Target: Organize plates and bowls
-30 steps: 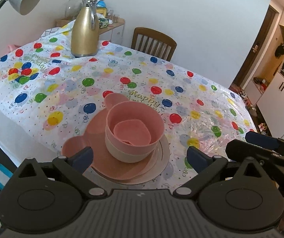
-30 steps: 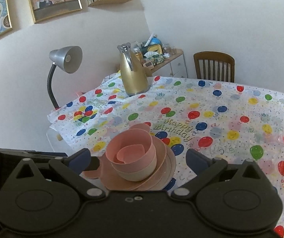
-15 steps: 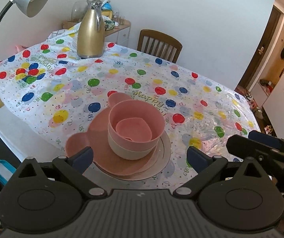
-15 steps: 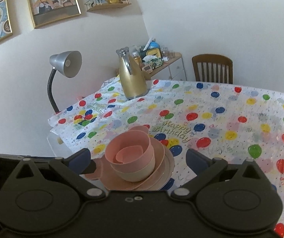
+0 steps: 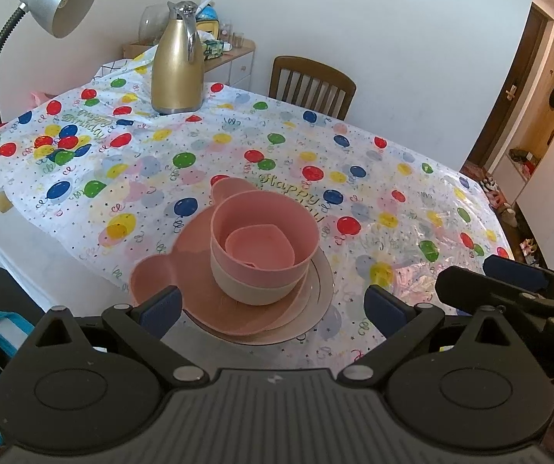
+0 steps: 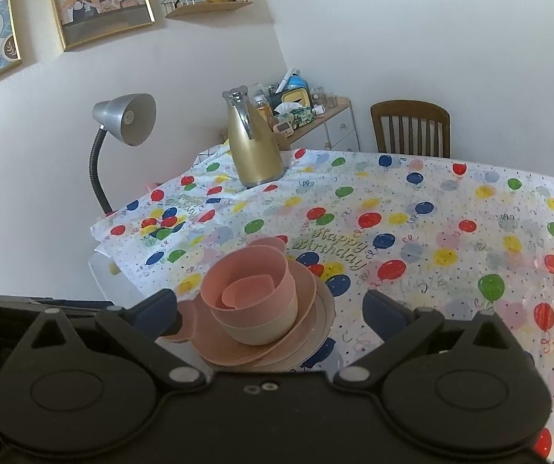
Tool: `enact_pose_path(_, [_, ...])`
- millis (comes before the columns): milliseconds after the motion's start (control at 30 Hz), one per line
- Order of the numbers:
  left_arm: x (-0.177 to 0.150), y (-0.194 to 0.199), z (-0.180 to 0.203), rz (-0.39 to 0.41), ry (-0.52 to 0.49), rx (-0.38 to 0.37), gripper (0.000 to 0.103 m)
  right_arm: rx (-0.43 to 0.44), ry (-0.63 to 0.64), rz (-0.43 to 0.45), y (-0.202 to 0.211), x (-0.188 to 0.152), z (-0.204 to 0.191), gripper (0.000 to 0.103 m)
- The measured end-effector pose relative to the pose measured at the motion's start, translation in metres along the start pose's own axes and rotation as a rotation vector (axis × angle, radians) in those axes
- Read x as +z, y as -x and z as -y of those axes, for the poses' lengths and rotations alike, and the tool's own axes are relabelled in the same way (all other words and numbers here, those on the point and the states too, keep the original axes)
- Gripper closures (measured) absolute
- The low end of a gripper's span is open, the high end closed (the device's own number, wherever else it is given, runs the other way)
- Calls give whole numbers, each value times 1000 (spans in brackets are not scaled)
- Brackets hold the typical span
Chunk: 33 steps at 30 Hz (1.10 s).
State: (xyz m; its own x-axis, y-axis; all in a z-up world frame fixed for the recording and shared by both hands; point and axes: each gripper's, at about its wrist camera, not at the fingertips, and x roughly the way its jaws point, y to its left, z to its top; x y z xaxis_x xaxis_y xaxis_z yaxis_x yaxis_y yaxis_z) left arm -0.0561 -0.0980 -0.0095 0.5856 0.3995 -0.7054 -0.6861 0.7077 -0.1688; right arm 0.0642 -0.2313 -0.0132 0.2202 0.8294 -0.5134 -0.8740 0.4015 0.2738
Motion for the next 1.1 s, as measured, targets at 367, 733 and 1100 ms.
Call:
enact_pose_path(367, [-1,-1,-5,-5,-36,-37,2,-39,-1,29,5,-1,-8,0])
enact_pose_path(733, [2,-1,-6,-27,-66,-60,2,-58,-25,17,3,-4,-15,0])
enact_pose_path(1100, [-1,4,-6,-29,-57,-25,2,-49,-41,2,3,-6,-14,0])
